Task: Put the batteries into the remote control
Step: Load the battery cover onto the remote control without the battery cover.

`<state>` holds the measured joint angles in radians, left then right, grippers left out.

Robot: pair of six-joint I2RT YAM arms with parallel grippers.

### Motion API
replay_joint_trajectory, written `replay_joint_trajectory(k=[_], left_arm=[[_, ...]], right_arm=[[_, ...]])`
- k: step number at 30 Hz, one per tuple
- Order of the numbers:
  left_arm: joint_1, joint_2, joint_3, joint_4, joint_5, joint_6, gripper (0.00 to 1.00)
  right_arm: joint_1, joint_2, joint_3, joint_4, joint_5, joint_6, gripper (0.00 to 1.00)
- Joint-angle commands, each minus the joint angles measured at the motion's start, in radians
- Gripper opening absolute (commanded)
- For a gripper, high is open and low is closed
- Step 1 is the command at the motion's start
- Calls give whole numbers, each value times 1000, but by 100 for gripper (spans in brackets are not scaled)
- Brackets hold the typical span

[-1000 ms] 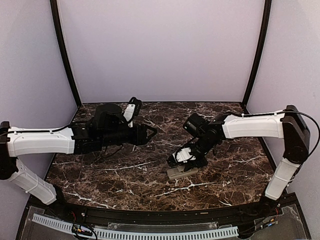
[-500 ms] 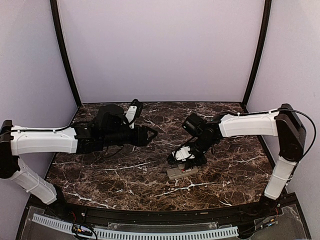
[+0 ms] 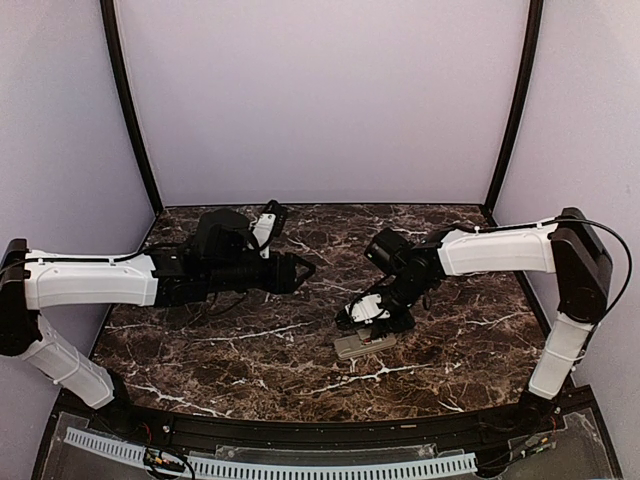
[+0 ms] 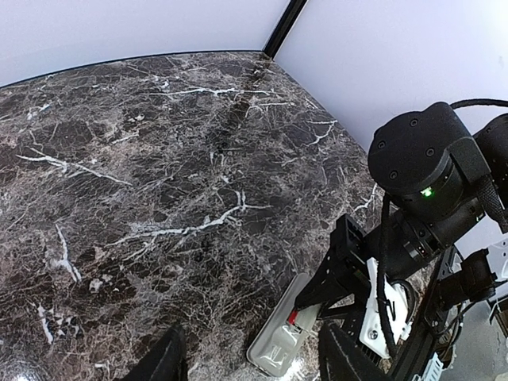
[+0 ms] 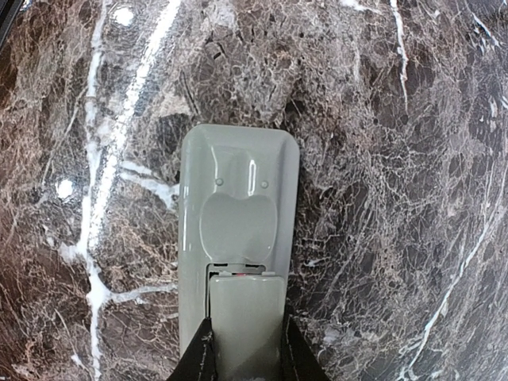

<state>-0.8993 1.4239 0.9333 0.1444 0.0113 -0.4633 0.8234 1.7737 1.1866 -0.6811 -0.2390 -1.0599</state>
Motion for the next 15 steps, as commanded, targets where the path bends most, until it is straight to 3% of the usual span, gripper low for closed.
replay_joint_trajectory(k=[1, 15], left_arm=[[7, 1, 14, -17, 15, 17, 56], [10, 3, 14, -22, 19, 26, 57]], right_arm=[[-9, -15, -14, -4, -17, 23, 14], [-9, -7, -17, -15, -34, 52, 18]])
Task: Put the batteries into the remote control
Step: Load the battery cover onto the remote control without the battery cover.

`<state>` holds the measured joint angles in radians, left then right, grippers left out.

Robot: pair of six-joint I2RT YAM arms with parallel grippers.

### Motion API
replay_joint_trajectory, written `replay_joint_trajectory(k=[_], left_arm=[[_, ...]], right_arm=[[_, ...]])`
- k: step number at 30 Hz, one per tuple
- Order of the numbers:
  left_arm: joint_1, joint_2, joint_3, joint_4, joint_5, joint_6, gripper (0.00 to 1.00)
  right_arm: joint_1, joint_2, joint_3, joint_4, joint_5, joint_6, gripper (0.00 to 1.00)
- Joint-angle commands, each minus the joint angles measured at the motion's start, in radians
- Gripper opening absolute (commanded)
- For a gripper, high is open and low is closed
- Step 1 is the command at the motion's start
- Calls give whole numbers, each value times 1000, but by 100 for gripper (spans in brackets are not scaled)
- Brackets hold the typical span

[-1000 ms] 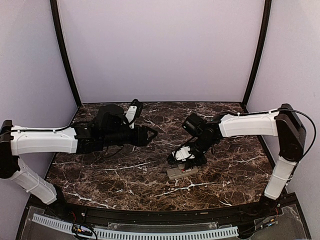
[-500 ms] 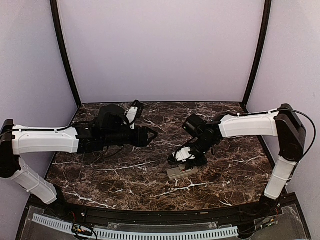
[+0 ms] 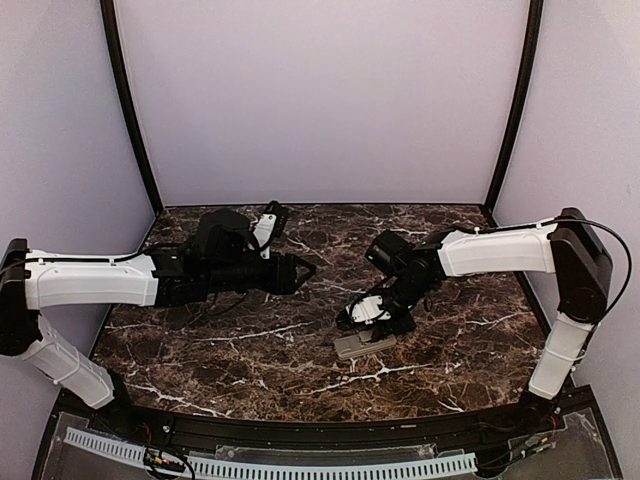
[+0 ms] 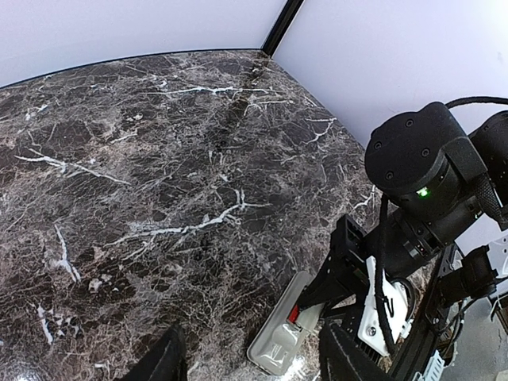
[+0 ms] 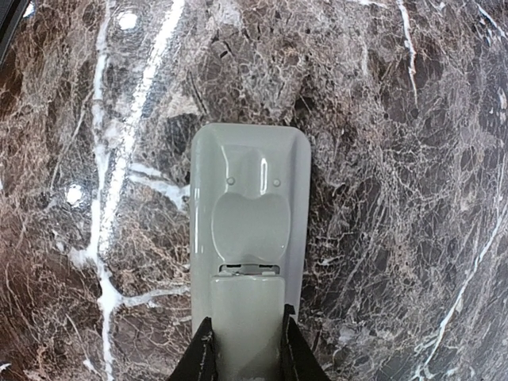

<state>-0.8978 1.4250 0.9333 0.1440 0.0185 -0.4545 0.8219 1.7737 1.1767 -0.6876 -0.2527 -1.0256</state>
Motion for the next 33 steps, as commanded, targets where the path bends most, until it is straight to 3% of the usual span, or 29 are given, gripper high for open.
replay_joint_trajectory(k=[1, 33], left_arm=[[9, 2, 14, -22, 13, 18, 57], [18, 0, 12, -24, 15, 22, 57]], right_arm=[[-7, -4, -6, -11, -22, 19, 19], [-6, 31, -15, 19, 14, 39, 23]])
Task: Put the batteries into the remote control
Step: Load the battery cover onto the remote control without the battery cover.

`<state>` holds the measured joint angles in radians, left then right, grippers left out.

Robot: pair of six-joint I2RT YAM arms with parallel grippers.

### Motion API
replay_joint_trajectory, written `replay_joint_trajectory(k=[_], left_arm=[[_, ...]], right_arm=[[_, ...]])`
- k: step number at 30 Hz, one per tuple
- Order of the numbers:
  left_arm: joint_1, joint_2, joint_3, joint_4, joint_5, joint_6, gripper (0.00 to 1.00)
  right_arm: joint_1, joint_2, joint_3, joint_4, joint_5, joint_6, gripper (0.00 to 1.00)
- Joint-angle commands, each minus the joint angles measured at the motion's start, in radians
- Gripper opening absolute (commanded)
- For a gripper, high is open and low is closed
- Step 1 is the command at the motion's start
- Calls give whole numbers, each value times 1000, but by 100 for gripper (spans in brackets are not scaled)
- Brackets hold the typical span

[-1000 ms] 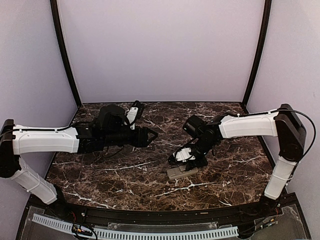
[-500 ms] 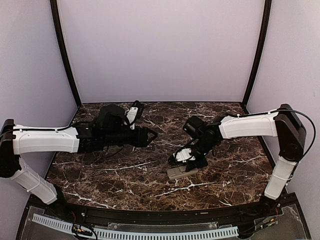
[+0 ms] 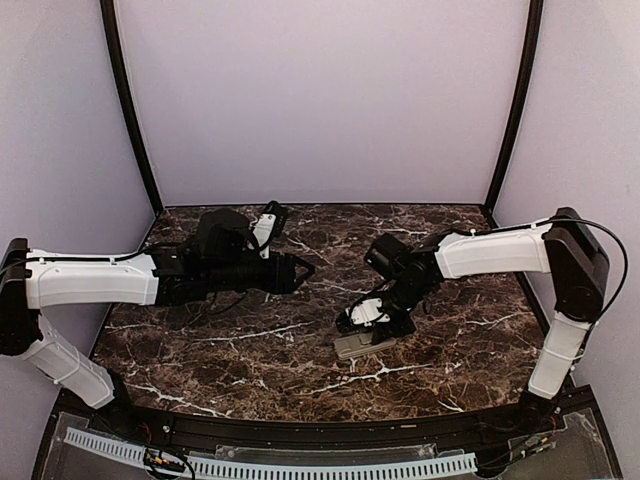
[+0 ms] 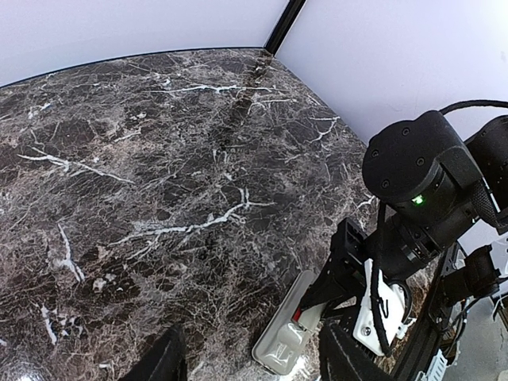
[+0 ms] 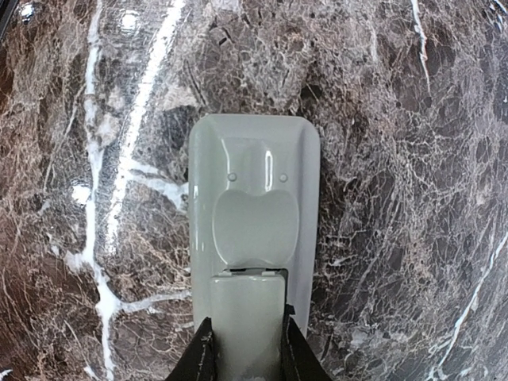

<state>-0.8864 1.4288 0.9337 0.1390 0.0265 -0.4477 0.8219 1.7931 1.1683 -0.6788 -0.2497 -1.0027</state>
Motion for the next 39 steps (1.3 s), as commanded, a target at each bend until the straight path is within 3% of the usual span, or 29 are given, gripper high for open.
replay_joint_trajectory(k=[1, 39], left_arm=[[7, -3, 12, -19, 8, 15, 57], [12, -5, 8, -23, 17, 15, 57]], right_arm=[[-6, 12, -8, 13, 13, 16, 23], [-12, 43, 18, 0, 11, 26, 35]])
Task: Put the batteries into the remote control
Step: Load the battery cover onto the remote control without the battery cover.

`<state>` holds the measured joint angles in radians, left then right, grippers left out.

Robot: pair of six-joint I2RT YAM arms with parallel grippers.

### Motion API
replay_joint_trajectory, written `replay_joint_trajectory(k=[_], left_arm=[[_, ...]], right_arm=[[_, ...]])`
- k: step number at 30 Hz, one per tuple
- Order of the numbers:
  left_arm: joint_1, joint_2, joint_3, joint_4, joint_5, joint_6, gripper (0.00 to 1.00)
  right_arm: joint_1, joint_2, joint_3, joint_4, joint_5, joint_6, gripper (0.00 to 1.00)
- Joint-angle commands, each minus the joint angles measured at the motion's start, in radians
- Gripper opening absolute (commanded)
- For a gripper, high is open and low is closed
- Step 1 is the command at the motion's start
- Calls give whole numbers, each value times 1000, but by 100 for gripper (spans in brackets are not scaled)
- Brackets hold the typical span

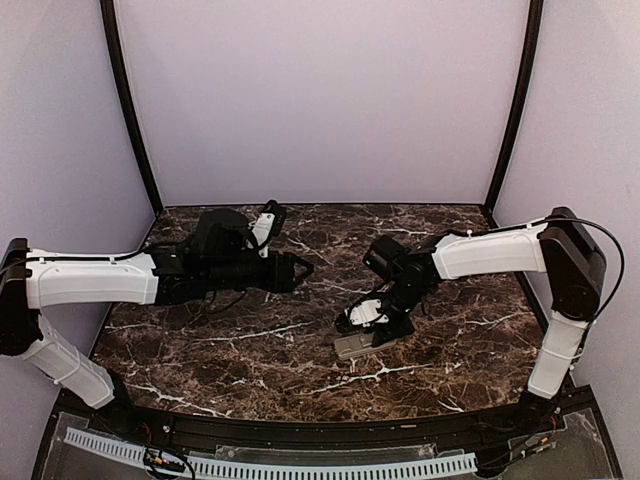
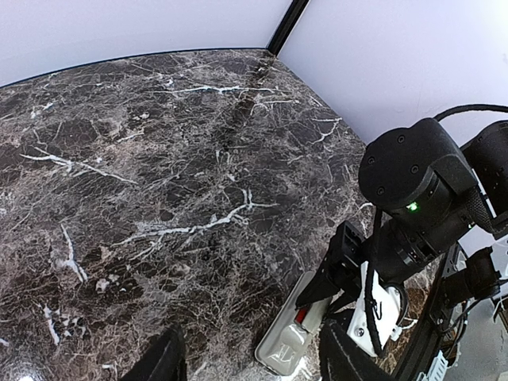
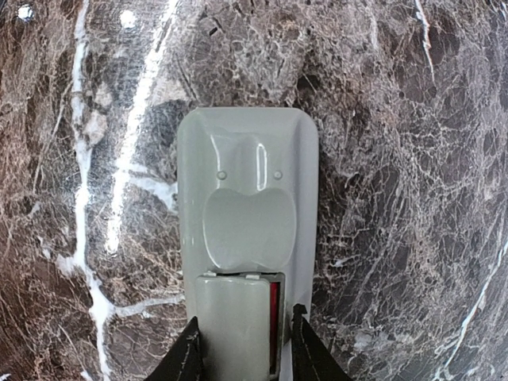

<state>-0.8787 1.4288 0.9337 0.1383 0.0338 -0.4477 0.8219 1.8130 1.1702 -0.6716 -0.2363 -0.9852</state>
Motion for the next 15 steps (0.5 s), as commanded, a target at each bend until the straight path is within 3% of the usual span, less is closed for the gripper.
replay_joint_trajectory(k=[1, 15], left_arm=[[5, -4, 8, -21, 10, 15, 57], [7, -7, 5, -16, 17, 20, 58]], right_arm=[[-14, 24, 21, -10, -6, 8, 35], [-26, 23, 43, -34, -36, 5, 34]])
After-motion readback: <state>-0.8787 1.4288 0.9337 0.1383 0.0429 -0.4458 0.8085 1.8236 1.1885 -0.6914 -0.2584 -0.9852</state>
